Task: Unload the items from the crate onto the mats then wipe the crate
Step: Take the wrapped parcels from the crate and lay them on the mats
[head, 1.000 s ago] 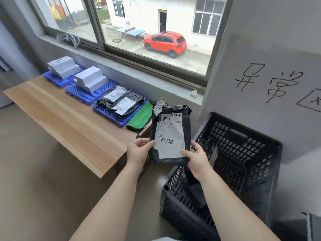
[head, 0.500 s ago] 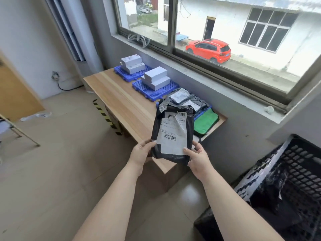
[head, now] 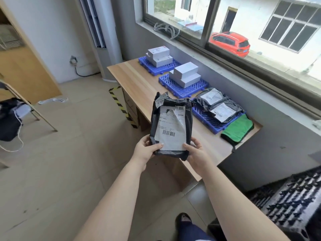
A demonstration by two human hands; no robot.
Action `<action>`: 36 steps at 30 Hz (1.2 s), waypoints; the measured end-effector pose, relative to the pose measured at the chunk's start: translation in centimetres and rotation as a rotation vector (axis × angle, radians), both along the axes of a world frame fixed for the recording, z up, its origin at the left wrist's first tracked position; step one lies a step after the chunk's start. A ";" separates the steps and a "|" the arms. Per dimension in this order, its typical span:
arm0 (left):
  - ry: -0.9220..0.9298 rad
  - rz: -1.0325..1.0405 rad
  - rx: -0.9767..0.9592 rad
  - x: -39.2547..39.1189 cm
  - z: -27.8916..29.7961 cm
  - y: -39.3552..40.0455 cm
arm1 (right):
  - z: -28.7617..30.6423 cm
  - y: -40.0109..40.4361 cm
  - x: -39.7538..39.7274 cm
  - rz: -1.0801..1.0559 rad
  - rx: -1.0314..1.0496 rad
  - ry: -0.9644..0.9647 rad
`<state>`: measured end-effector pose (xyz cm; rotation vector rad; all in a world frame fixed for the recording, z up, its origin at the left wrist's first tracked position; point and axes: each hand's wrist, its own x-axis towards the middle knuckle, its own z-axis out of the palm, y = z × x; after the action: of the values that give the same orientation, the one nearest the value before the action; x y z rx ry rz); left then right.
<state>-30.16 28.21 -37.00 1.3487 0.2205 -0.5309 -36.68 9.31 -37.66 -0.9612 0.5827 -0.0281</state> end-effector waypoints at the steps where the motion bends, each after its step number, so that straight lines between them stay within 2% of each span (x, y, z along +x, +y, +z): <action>1: 0.004 0.007 -0.007 0.7 -0.1 0.1 | 0.0 0.2 0.8 -0.004 -0.012 0.015; 12: -0.014 0.035 0.049 12.9 -1.4 -1.9 | -0.3 -2.2 13.8 0.058 -0.172 0.084; 18: -0.024 0.017 0.080 23.0 0.1 -4.6 | -0.5 -5.6 24.3 0.093 -0.105 0.070; 23: 0.000 -0.039 0.157 29.5 0.0 -7.0 | -0.2 -9.2 29.9 0.141 -0.069 0.045; 30: 0.073 -0.192 0.166 34.8 -1.5 -15.1 | -1.2 -15.5 31.6 -0.013 -0.119 0.095; 36: 0.064 -0.483 0.216 36.9 -3.4 -23.1 | -2.6 -20.0 29.8 -0.266 -0.243 0.227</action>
<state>6.76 5.08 -40.36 1.6045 -0.0011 -0.9775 -6.88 -10.72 -40.24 -1.1246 0.9304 -0.2338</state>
